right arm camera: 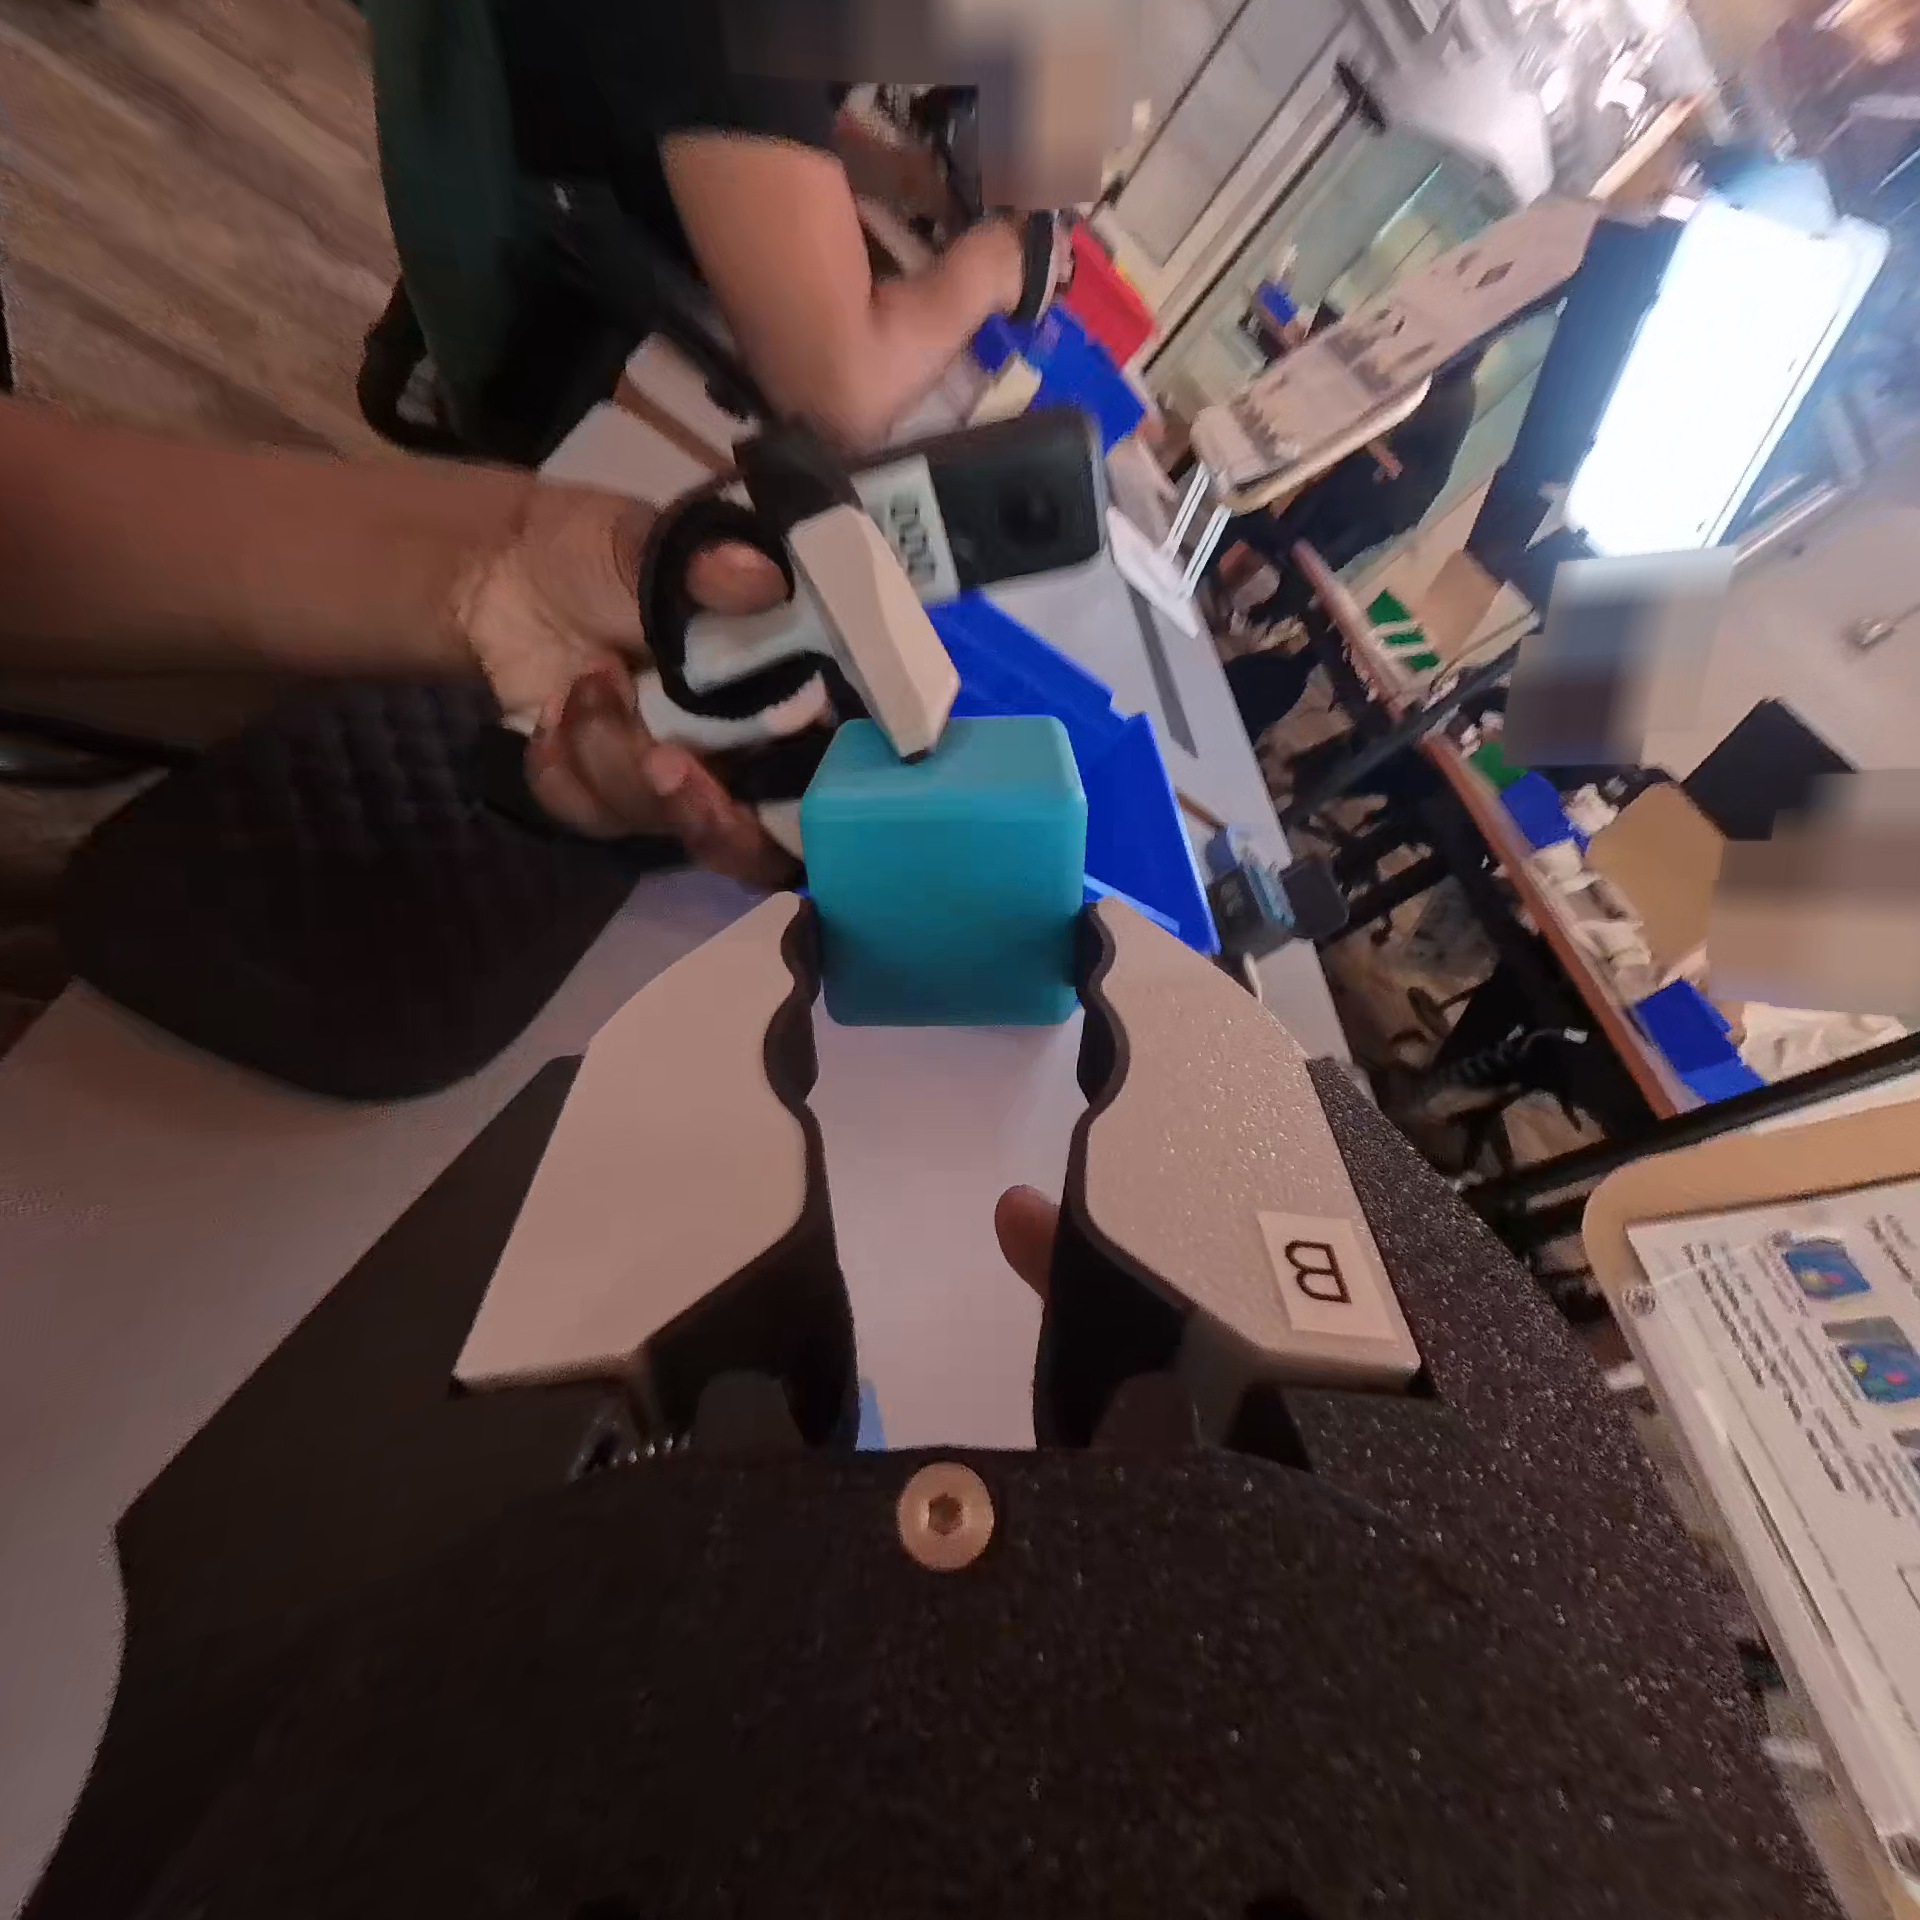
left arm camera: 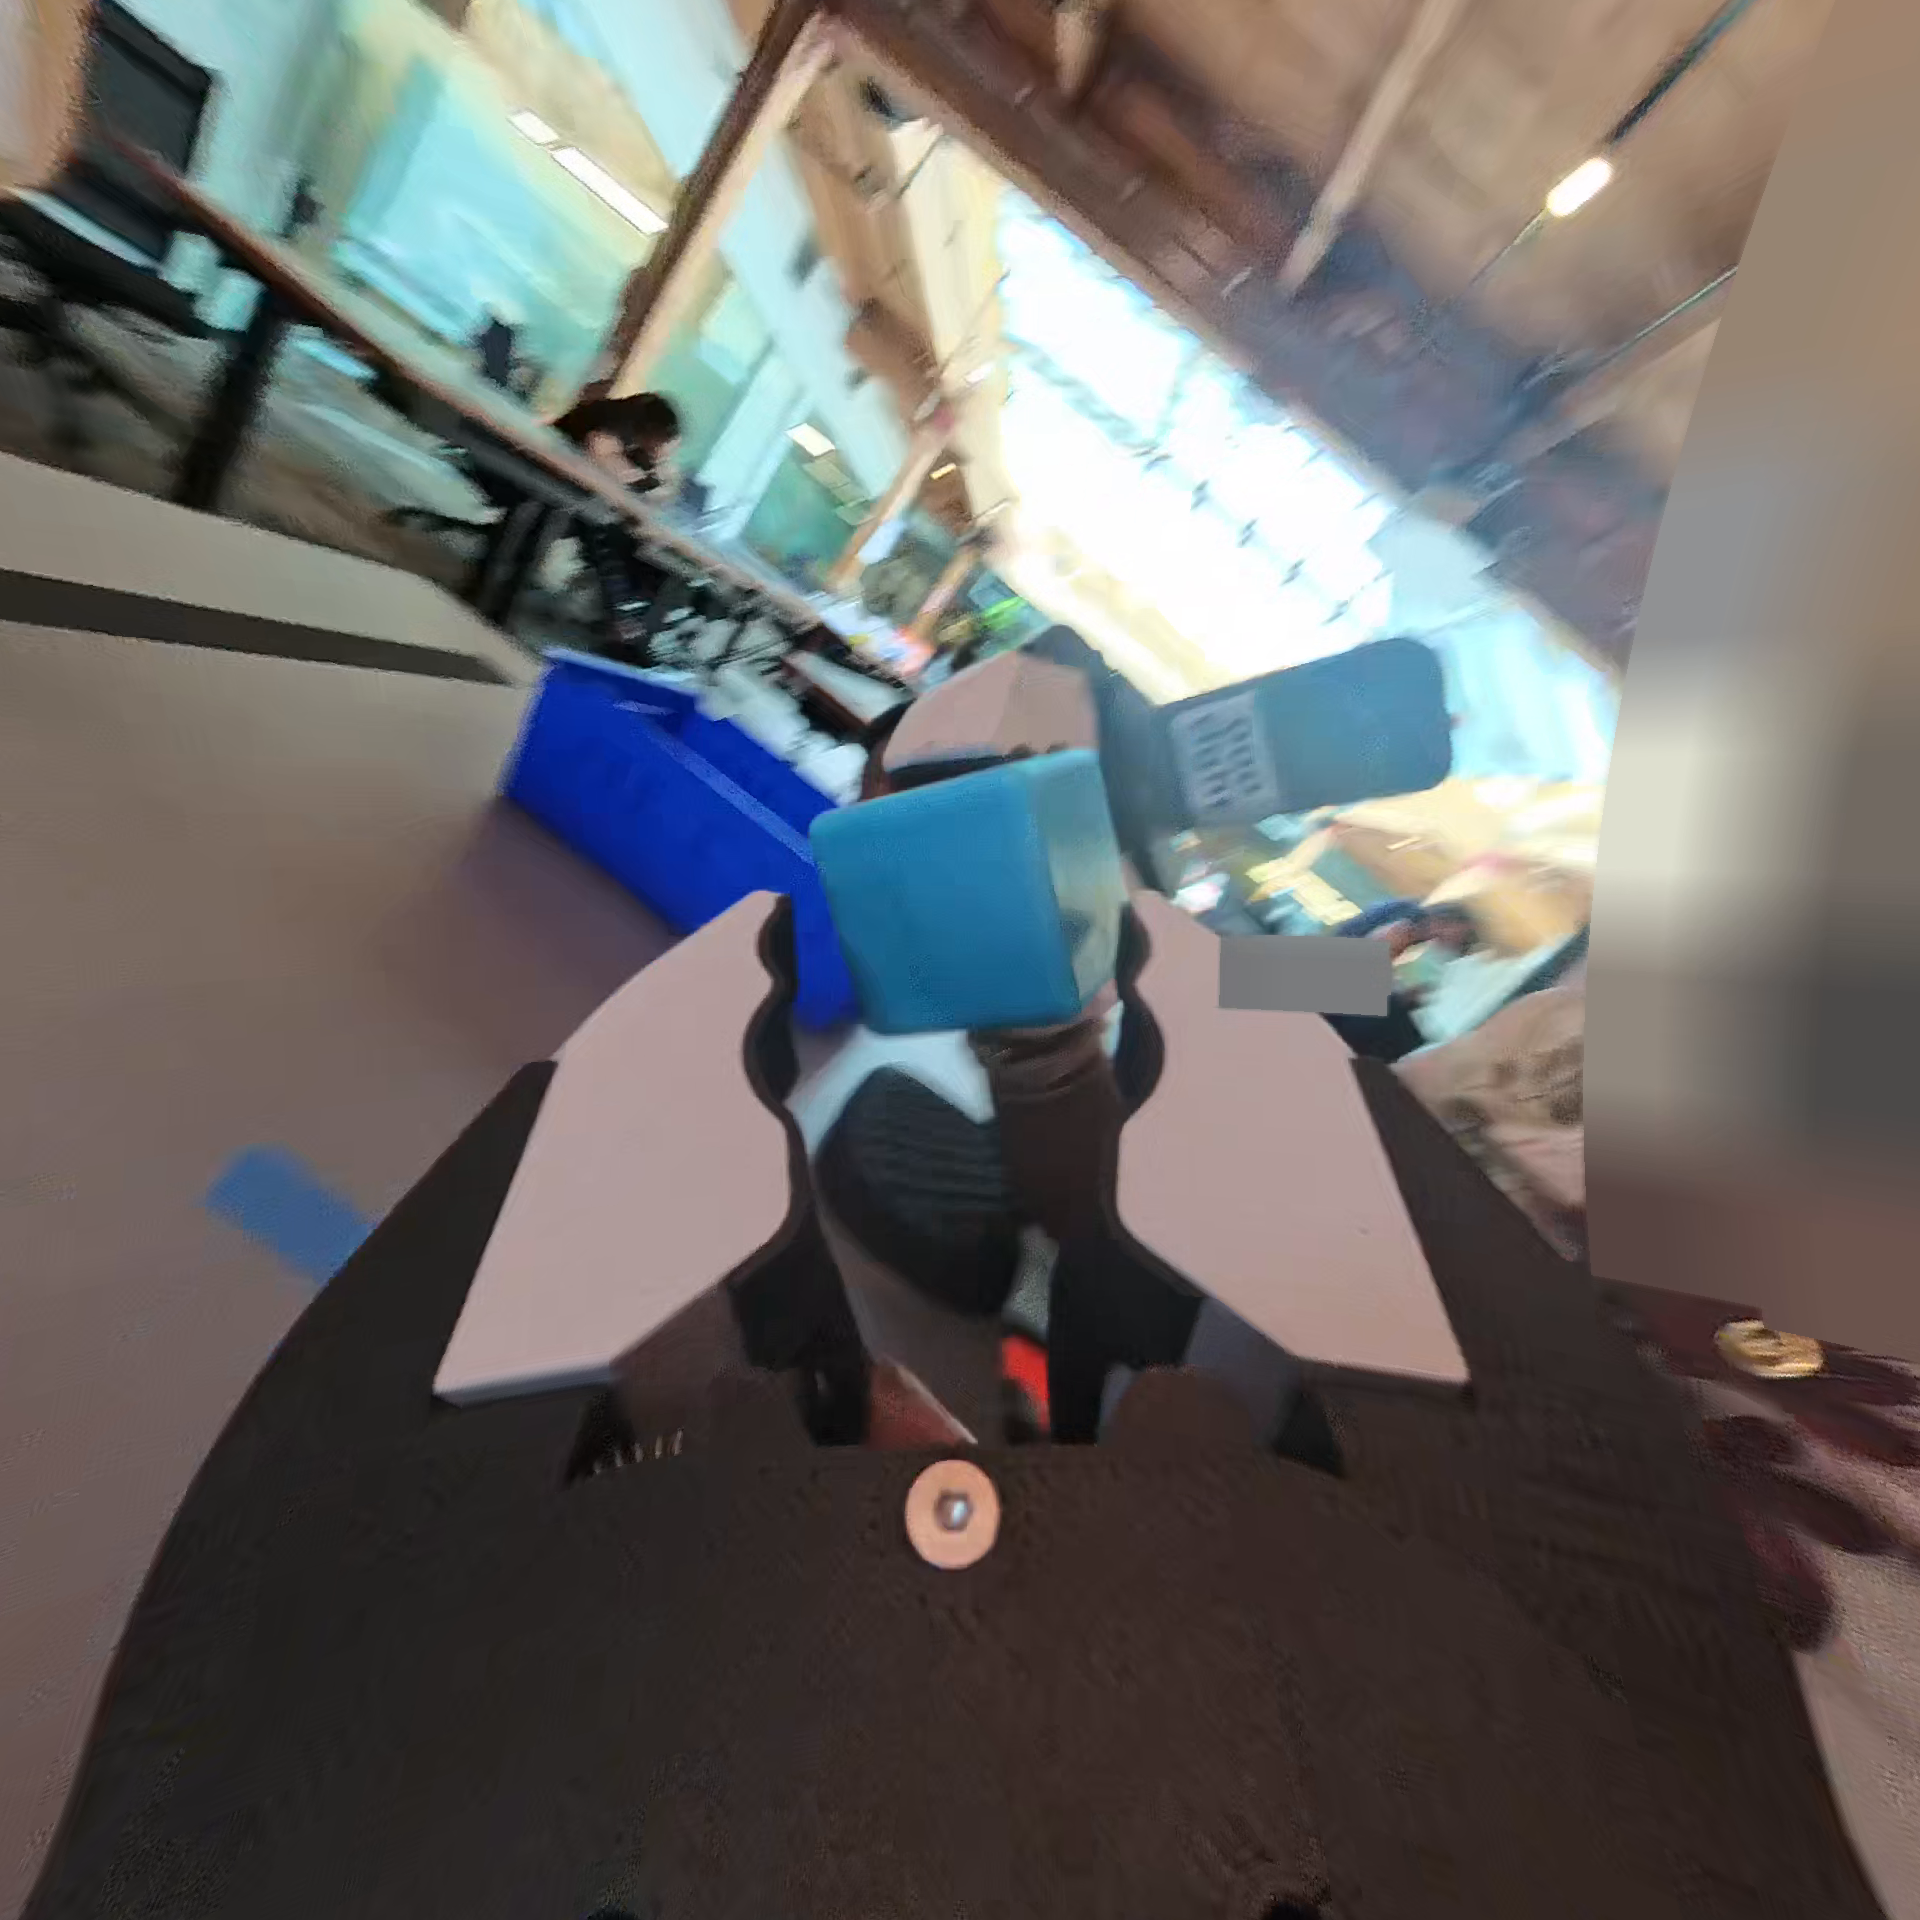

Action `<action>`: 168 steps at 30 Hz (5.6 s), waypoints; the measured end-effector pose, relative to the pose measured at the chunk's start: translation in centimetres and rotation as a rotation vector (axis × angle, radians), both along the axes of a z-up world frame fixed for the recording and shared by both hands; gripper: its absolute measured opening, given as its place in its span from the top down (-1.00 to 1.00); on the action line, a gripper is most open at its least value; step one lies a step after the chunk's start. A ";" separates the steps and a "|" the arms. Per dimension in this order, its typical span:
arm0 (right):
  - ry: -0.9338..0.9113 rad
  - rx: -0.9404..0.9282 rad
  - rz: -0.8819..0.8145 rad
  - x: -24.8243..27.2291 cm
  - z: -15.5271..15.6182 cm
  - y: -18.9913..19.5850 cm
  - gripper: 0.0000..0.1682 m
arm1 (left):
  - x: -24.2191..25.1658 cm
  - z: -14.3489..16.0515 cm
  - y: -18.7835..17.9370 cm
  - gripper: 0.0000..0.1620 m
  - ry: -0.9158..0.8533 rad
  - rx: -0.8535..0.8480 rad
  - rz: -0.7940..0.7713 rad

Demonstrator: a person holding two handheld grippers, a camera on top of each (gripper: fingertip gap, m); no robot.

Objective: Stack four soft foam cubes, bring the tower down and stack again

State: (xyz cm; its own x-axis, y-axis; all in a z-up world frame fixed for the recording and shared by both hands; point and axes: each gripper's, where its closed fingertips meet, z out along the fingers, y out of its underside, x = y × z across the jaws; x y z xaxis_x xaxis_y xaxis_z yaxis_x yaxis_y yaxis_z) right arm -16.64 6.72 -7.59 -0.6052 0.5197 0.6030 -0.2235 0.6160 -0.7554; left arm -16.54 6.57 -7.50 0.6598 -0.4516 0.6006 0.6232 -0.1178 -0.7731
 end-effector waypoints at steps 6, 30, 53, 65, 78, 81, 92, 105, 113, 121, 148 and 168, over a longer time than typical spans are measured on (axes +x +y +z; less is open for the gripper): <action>-0.452 0.163 -0.229 -0.5 -7.0 5.6 0.44 | -5.5 -4.4 -2.6 -0.04 0.615 -0.376 0.420; -1.059 0.384 -0.433 -0.5 -18.6 8.1 0.43 | -7.5 -7.4 -6.3 -0.01 0.834 -0.598 0.524; -0.611 -0.282 -0.238 0.5 -11.5 7.8 -0.05 | -24.1 -14.7 -10.1 0.16 1.315 -0.946 0.147; -0.619 -0.254 -0.242 0.6 -12.3 8.0 -0.01 | -25.9 -19.3 -9.8 0.34 1.265 -1.104 -0.105; -0.587 -0.309 -0.204 -0.2 -11.4 6.6 -0.06 | -22.3 -6.6 -6.6 0.37 0.713 -0.464 0.483; -0.526 -0.365 -0.178 -0.7 -9.5 5.5 -0.05 | -18.5 -1.1 -5.7 0.37 0.542 -0.193 0.499; 0.068 -0.181 -0.032 -1.2 1.6 1.1 0.25 | -4.4 3.4 -0.8 0.37 -0.124 0.080 -0.021; 0.130 0.145 -0.032 -1.3 0.5 2.3 0.43 | 1.1 0.3 2.2 0.33 -0.023 0.083 -0.229; -0.383 0.160 -0.277 0.1 -4.8 9.4 0.43 | -2.1 -14.2 5.8 -0.10 1.022 -0.262 -0.029; -0.707 0.250 -0.355 0.5 -9.0 9.6 0.43 | -1.4 -17.6 8.3 0.04 1.078 -0.263 -0.162; -0.540 -0.231 -0.133 -1.6 -12.9 7.5 0.44 | -1.0 -19.7 8.4 0.37 1.094 -0.397 -0.250; -0.489 -0.336 -0.146 -0.8 -14.6 8.5 0.00 | -1.0 -19.8 8.3 0.37 1.103 -0.397 -0.249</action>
State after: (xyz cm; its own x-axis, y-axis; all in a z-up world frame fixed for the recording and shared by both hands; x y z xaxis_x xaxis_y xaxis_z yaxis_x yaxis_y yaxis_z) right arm -17.43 15.20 -22.20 -0.6786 0.7319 0.0619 0.2671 0.3244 -0.9074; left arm -17.50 14.82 -27.29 0.8275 -0.5511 -0.1072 -0.4261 -0.4922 -0.7591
